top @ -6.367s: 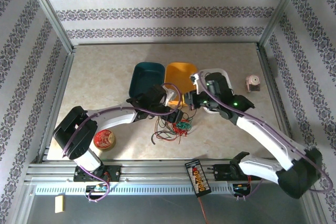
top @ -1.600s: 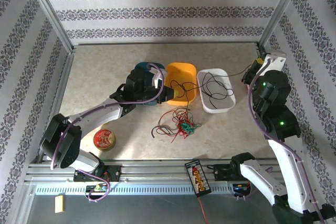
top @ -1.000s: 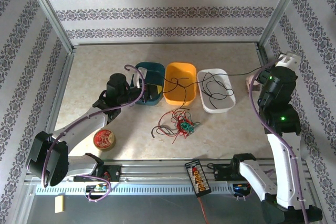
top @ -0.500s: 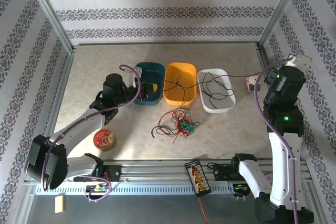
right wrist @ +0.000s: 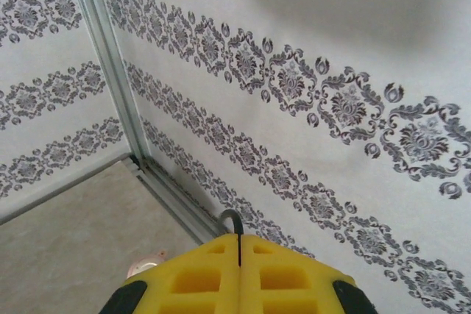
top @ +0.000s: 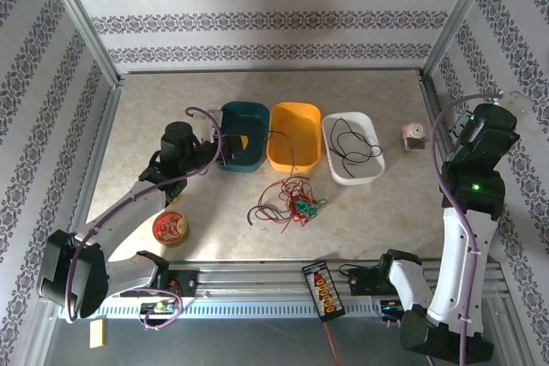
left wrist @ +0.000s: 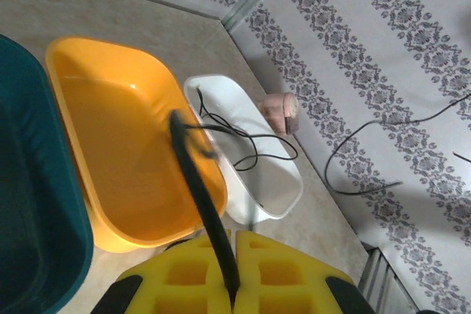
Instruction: Untangle the cables
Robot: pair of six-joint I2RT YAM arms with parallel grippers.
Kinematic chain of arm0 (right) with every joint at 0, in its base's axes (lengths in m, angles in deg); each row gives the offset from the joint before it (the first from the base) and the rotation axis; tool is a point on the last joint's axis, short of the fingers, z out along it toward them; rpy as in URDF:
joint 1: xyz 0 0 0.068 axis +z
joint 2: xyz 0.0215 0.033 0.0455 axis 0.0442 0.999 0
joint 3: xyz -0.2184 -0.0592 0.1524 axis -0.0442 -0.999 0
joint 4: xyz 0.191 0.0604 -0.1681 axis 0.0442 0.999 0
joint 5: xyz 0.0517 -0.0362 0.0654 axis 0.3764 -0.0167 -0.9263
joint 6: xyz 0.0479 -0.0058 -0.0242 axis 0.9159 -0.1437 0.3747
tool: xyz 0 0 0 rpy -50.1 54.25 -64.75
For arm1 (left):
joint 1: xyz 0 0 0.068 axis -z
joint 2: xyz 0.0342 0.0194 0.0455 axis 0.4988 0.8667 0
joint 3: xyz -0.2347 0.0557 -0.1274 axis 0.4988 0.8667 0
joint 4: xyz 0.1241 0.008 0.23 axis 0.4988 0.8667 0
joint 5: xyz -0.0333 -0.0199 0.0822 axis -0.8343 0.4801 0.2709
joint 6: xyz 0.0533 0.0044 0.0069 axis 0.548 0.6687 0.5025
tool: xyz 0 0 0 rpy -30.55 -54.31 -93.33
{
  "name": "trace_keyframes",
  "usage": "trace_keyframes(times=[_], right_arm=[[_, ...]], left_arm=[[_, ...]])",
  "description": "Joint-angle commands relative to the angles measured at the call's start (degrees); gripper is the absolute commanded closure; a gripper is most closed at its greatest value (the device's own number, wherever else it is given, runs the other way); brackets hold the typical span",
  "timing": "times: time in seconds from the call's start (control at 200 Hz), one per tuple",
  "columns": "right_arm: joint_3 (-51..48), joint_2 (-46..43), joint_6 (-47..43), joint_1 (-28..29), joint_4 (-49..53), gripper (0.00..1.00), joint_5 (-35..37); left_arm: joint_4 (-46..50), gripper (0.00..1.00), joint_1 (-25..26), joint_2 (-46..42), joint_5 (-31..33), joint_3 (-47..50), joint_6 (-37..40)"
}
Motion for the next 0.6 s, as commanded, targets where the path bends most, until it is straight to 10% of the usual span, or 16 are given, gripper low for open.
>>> trace_keyframes(times=[0.0,0.26,0.595], right_arm=[[1.39,0.34,3.4,-0.75,0.24,1.0,-6.04],[0.16,0.37,9.39,-0.96,-7.19,1.0,-26.58],[6.09,2.56,9.49,2.59,-9.51,1.0,-28.07]], left_arm=[[1.53,1.0,-0.97,-1.87,0.29,0.38,1.67],[2.15,1.0,-0.4,-0.72,-3.23,0.14,2.49],[3.28,1.0,6.81,2.04,-0.56,-0.29,4.84]])
